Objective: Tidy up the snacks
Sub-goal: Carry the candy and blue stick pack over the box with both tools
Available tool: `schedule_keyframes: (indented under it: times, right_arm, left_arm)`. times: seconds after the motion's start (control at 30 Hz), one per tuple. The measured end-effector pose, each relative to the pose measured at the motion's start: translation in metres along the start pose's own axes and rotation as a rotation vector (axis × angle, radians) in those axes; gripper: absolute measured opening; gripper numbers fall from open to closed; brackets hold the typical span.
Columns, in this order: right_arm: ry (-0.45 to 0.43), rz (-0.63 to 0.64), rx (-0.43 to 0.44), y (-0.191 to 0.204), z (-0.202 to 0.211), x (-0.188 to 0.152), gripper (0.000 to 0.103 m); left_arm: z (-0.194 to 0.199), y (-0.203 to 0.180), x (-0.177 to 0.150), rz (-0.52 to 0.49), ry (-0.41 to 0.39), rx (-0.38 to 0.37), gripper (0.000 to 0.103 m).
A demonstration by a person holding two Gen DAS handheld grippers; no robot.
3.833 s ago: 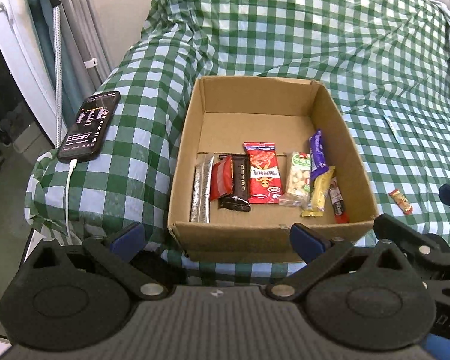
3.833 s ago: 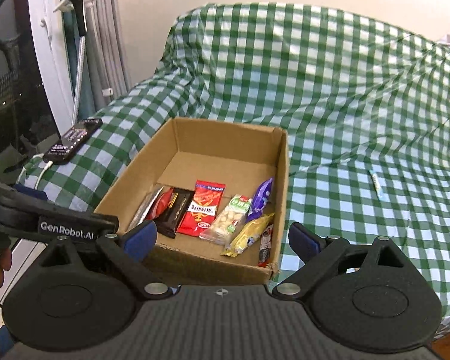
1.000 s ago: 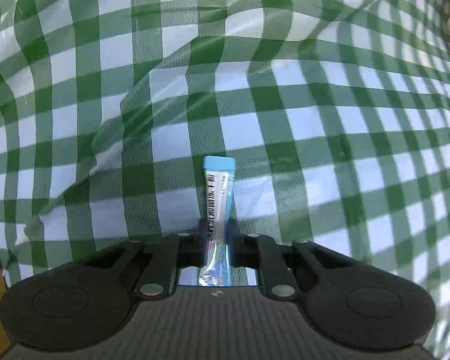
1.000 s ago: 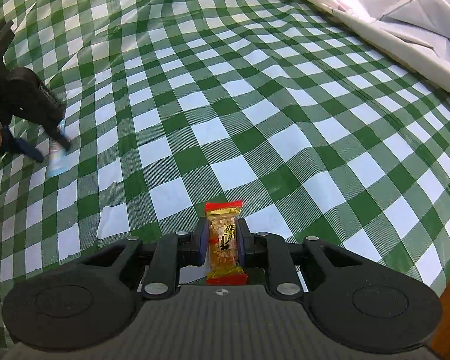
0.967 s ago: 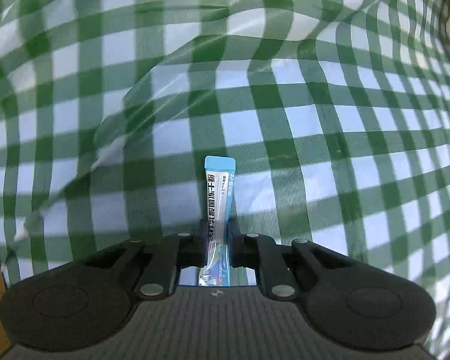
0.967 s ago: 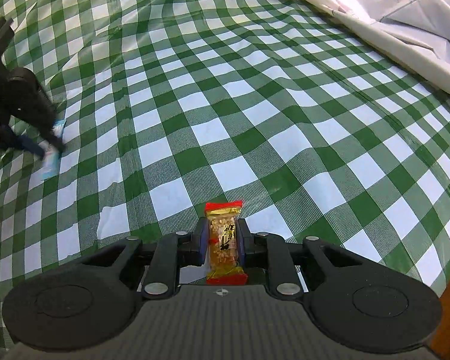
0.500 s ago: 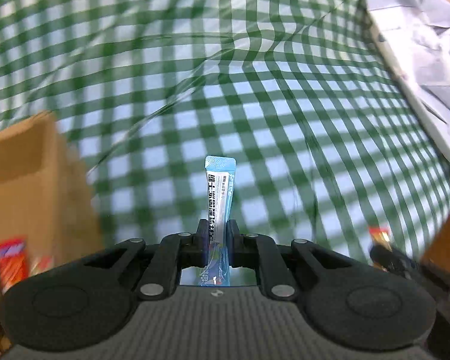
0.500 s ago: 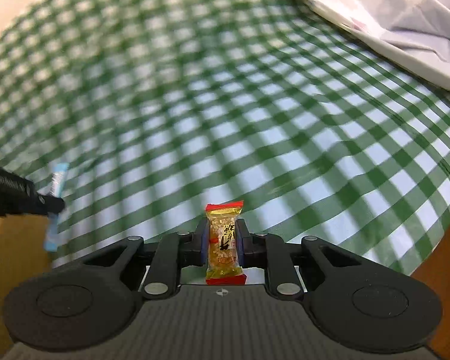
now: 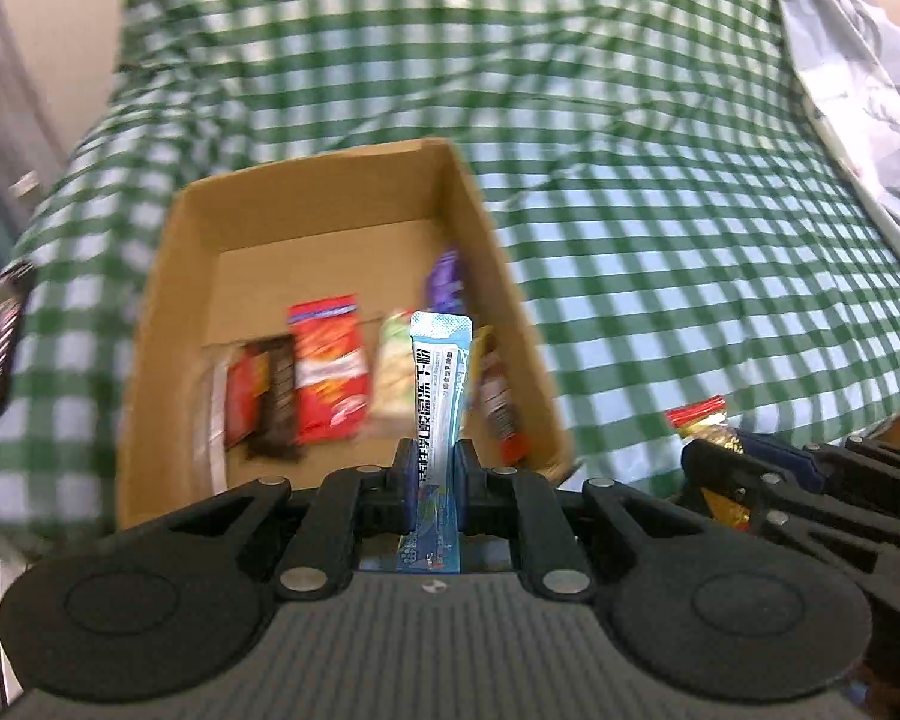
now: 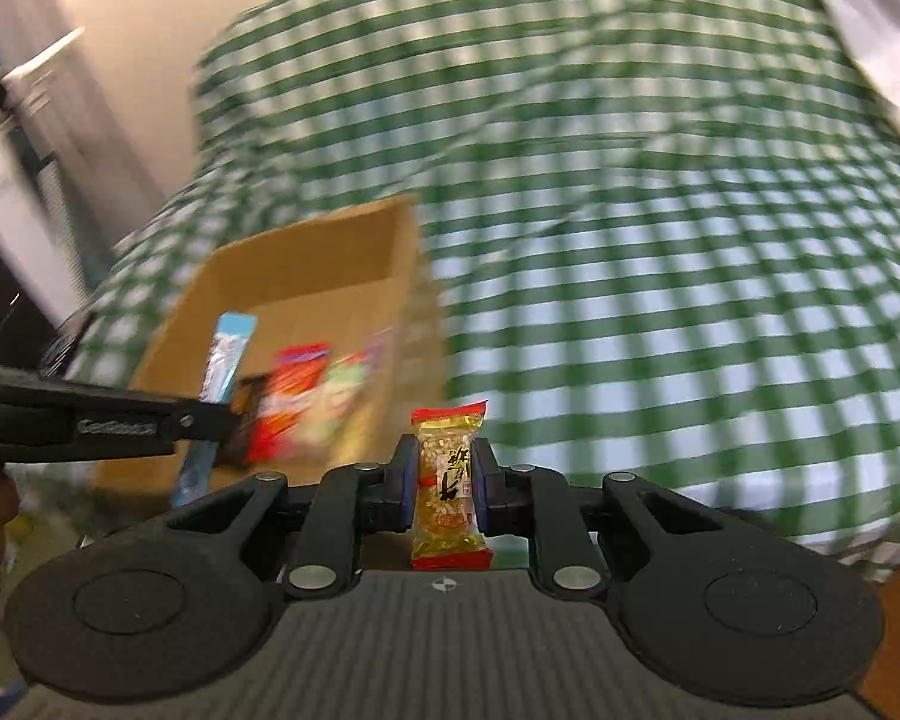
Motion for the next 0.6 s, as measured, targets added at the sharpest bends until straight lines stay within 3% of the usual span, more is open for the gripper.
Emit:
schedule_keyframes:
  times: [0.23, 0.6]
  right_arm:
    - [0.029, 0.144, 0.027, 0.067, 0.0, -0.018, 0.019]
    - [0.033, 0.238, -0.006, 0.1, 0.012, -0.029, 0.019]
  left_arm:
    - [0.025, 0.05, -0.034, 0.089, -0.023, 0.025, 0.013]
    - [0.029, 0.07, -0.047, 0.13, -0.027, 0.056, 0.013]
Point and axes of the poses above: each gripper's, at about its wrist camera, not at the fingertips, and z roughly against the way its jaws point, y to its left, x to its top, the point moved 2 cm from there along -z, roughly the way its jaws point, and after that the axes turned 12 degrees about x, right-handed, at the moved point
